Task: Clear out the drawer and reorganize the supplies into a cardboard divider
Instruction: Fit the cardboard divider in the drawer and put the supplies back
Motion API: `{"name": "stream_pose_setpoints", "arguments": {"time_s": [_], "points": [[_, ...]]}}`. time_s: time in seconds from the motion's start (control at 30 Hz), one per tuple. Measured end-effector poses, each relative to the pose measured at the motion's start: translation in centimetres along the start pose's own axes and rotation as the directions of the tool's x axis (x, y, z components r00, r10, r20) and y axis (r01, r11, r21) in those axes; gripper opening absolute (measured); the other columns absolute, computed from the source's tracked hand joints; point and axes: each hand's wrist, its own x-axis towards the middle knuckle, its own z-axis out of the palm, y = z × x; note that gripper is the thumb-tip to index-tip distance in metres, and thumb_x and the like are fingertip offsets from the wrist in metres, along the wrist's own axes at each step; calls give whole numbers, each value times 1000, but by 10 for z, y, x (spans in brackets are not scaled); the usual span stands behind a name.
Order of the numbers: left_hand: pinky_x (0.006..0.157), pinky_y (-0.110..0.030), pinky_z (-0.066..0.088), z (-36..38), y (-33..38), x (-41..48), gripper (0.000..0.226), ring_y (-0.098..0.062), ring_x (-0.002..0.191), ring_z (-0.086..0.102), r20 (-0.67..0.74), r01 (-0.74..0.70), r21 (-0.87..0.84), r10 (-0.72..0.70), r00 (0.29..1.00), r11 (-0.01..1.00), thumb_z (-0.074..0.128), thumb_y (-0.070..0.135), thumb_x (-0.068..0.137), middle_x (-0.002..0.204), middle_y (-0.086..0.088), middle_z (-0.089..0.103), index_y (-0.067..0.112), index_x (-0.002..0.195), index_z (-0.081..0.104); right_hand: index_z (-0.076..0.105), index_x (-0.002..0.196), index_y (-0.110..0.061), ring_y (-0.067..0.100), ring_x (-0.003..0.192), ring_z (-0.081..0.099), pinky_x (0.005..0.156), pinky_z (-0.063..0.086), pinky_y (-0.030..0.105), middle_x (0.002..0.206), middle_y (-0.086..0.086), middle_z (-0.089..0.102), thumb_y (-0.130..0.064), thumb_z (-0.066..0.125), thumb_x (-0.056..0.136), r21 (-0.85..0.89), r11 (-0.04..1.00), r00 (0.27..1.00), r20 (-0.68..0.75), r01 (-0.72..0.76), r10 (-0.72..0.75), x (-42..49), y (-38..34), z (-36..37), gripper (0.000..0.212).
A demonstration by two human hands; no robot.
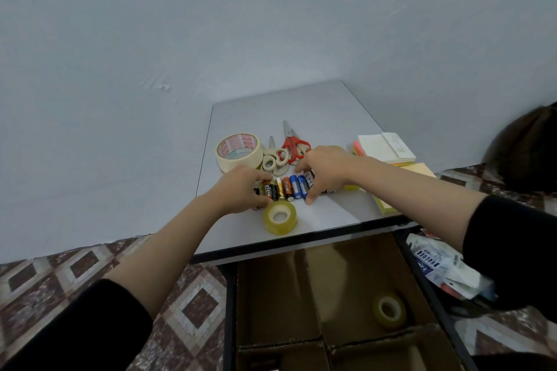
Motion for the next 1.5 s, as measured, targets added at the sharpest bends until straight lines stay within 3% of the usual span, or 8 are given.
{"name": "stream_pose_setpoints", "arguments": {"time_s": [0.1,0.17,0.4,0.93,1.17,1.27,1.4,1.5], "points": [[96,-31,45,1,0,0,56,-18,115,52,-13,3,-16,-3,1000,1000,69,31,82,130,-3,57,19,134,50,53,131,-19,15,97,51,64,34,19,111,-1,59,-39,75,75,18,1000,1000,16,14,-14,1,-2,-1,64],[94,-30,46,2,0,0,56,-18,114,53,-23,6,-26,-7,1000,1000,69,31,81,129,-3,58,19,133,52,57,127,-17,12,89,47,64,33,21,108,0,60,-36,75,76,21,999,999,22,28,-29,2,-3,-2,58],[96,-28,41,2,3,2,59,-18,120,50,-19,29,-54,-30,999,998,72,32,79,132,-3,55,18,133,52,61,118,-7,23,102,59,88,50,33,112,9,64,-34,76,75,46,999,999,50,7,-10,9,-3,3,53],[81,-25,45,0,1,-2,61,-16,100,58,-146,30,-71,-40,988,997,73,42,75,118,-4,65,22,129,55,64,109,-7,20,91,58,71,46,25,103,8,64,-31,75,75,57,998,1000,11,-8,7,12,-6,5,43],[97,-27,41,-18,6,-25,56,-16,117,55,-268,-26,-190,-26,963,981,77,33,72,123,-3,63,17,124,60,58,110,-4,16,75,50,60,40,23,87,4,57,-22,75,75,191,981,987,-154,-21,51,-6,-11,-7,43],[96,-24,39,-23,15,-49,56,-15,116,55,-305,-25,-232,-49,951,972,78,31,71,122,-2,64,18,123,61,57,114,-8,17,80,55,66,44,27,86,2,59,-21,76,74,319,948,971,-229,1,76,-28,-16,-18,46],[92,-14,34,-9,28,-95,57,-7,111,56,-288,-72,-259,-5,958,963,78,33,70,120,0,64,18,122,62,54,113,-10,10,62,58,58,47,22,75,3,62,-11,78,73,679,733,967,-206,33,148,-70,-35,-11,46],[90,-11,38,16,40,-133,57,2,99,56,-217,-100,-325,29,976,940,80,31,69,115,4,66,18,122,62,49,112,-6,15,49,61,48,52,22,66,12,63,9,66,78,987,161,994,4,-22,109,-105,-53,19,42]]}}
